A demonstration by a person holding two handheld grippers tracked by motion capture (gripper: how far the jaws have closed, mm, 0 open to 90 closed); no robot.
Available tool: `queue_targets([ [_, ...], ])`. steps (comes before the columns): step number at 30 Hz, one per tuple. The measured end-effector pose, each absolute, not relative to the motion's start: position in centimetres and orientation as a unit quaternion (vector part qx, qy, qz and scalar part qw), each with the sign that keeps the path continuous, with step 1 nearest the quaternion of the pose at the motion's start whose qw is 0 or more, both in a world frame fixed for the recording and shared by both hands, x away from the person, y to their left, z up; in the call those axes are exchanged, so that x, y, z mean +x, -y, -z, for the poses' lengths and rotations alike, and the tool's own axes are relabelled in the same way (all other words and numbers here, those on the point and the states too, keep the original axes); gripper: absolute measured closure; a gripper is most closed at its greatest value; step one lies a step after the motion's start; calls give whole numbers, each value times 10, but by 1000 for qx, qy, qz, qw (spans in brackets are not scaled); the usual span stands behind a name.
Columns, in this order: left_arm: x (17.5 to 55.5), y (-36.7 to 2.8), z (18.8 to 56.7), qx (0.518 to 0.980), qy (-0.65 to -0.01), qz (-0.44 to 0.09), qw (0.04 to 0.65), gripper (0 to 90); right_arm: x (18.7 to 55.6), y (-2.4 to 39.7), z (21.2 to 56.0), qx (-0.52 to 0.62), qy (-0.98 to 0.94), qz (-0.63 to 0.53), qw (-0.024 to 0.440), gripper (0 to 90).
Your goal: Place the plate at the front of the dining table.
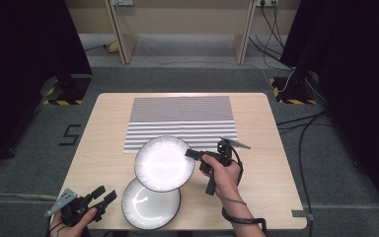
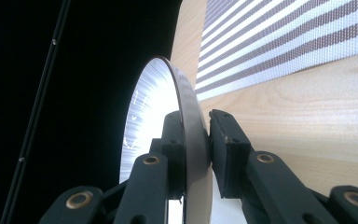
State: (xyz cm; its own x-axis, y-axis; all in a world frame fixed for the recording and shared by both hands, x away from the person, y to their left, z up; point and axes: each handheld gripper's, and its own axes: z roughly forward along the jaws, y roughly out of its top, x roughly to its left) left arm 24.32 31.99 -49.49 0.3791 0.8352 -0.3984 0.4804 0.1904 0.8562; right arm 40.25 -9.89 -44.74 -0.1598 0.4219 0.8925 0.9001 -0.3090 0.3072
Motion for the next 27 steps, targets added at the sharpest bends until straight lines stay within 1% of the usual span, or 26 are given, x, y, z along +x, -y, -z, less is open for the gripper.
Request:
queue_targets([
  [16, 244, -320, 496, 618, -533, -158, 556, 375, 411, 101, 440, -610, 535, 540, 223, 764],
  [27, 244, -319, 496, 618, -532, -158, 556, 374, 413, 101, 444, -615, 534, 536, 222, 764],
])
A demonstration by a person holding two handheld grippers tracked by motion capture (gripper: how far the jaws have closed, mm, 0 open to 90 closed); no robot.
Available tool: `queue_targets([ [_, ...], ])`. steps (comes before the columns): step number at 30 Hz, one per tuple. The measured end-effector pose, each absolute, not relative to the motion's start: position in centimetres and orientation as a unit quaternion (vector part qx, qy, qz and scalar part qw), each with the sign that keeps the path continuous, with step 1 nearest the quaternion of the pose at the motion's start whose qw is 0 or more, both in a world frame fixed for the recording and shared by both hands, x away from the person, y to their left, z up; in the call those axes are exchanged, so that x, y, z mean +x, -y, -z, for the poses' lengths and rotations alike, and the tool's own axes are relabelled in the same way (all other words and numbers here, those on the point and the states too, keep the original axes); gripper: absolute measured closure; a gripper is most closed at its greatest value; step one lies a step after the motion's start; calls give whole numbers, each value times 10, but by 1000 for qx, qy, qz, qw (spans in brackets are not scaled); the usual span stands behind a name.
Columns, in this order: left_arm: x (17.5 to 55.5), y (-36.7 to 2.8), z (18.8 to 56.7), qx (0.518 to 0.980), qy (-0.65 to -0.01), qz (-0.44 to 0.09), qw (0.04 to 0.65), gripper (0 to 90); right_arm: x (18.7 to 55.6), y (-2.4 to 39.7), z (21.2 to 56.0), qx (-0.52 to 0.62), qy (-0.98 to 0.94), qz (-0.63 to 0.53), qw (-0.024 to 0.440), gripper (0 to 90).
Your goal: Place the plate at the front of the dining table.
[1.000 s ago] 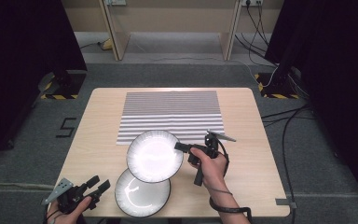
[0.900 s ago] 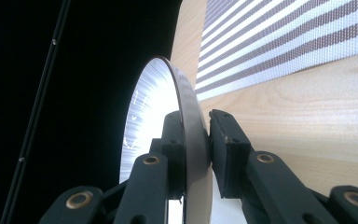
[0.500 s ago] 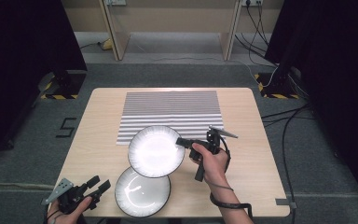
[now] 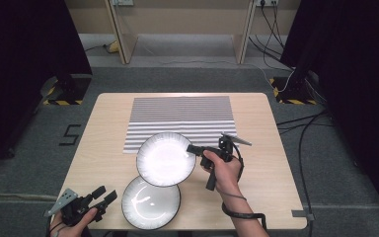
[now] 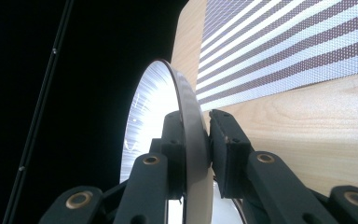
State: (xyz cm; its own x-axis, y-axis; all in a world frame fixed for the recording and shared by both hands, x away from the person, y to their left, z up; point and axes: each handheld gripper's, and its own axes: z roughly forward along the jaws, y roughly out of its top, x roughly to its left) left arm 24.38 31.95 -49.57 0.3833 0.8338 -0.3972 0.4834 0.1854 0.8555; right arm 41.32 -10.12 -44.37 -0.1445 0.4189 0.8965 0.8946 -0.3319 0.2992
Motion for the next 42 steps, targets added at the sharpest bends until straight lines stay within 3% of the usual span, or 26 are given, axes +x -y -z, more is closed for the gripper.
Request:
queue_targets([
  [42, 244, -319, 497, 620, -533, -154, 556, 375, 437, 110, 435, -630, 519, 541, 203, 760],
])
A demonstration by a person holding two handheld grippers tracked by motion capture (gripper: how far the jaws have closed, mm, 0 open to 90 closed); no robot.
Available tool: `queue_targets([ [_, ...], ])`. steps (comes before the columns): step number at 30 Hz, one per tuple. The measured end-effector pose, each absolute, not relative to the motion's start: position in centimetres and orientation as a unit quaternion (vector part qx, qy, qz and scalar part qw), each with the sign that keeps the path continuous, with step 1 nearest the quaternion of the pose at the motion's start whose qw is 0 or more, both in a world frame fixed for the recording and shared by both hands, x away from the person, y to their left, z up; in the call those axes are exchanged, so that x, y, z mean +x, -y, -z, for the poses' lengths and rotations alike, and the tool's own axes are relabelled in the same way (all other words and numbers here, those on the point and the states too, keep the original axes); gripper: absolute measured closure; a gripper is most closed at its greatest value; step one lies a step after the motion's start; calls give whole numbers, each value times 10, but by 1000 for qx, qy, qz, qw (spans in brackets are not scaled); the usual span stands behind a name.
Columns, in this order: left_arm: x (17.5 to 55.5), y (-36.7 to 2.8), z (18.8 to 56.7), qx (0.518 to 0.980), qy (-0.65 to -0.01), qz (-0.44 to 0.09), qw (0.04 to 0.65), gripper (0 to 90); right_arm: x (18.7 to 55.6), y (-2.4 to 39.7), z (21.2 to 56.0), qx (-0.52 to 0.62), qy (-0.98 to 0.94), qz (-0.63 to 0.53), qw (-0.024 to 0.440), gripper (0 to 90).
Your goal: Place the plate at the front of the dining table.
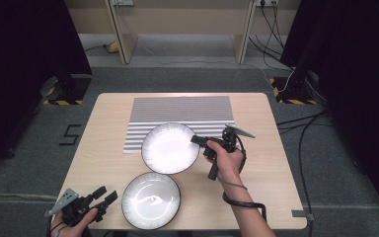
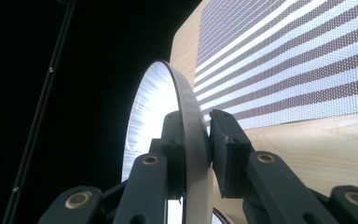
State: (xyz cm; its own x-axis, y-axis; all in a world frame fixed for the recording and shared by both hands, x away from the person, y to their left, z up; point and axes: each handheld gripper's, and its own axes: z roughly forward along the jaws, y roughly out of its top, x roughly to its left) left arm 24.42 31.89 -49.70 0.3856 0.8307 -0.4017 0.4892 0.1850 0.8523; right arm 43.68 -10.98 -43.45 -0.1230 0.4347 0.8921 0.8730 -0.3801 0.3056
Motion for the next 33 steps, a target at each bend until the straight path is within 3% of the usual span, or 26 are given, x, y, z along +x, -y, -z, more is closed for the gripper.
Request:
queue_targets([
  [33, 244, -319, 497, 618, -533, -152, 557, 375, 449, 117, 434, -647, 503, 540, 194, 759],
])
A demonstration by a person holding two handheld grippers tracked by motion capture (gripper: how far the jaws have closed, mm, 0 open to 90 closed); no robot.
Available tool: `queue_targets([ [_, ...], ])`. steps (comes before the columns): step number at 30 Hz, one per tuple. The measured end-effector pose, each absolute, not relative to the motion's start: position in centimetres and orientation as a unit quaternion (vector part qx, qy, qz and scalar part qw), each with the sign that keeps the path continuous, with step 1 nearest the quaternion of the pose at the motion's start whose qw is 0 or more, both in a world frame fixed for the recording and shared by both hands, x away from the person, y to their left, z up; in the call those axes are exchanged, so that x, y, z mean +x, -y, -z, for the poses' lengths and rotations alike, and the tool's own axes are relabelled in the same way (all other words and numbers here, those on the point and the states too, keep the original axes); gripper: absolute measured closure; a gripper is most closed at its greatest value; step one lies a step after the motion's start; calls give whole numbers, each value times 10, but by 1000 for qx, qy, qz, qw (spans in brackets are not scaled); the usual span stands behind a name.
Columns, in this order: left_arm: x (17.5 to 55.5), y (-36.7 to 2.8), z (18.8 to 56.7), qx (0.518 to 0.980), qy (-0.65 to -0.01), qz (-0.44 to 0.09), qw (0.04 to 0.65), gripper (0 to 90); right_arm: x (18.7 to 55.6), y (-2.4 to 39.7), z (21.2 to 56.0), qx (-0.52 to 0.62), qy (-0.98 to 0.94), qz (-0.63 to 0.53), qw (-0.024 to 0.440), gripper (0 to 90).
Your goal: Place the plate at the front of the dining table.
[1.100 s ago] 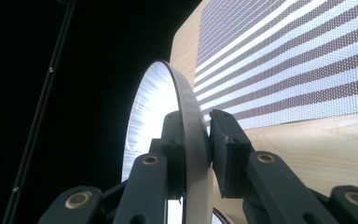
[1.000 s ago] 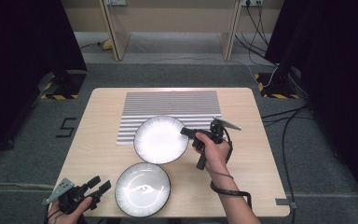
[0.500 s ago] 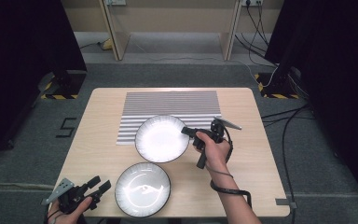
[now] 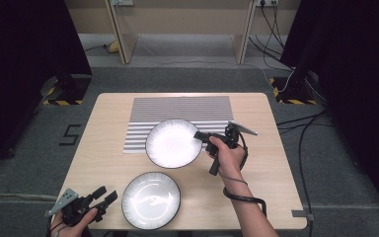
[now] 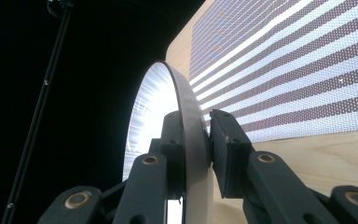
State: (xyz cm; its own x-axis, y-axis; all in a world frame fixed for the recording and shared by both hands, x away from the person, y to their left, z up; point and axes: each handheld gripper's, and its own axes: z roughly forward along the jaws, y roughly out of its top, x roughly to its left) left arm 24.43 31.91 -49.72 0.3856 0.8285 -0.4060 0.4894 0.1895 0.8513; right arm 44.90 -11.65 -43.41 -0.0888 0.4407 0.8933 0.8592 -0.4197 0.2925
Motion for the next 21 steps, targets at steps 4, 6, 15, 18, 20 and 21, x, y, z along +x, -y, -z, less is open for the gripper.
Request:
queue_targets([
  [4, 244, -319, 497, 618, -533, -152, 557, 375, 449, 117, 437, -647, 503, 540, 190, 759],
  [6, 244, -319, 497, 619, -533, -152, 557, 375, 449, 117, 438, -649, 501, 540, 193, 758],
  [15, 244, -319, 498, 619, -533, -151, 557, 375, 453, 120, 440, -656, 495, 538, 189, 756],
  [18, 244, -319, 498, 620, -533, -151, 556, 375, 455, 121, 439, -657, 493, 538, 188, 757],
  [20, 244, -319, 498, 620, -533, -150, 556, 375, 456, 121, 439, -658, 494, 537, 186, 756],
  [21, 244, -319, 498, 619, -533, -150, 556, 375, 456, 121, 440, -659, 492, 538, 184, 757],
])
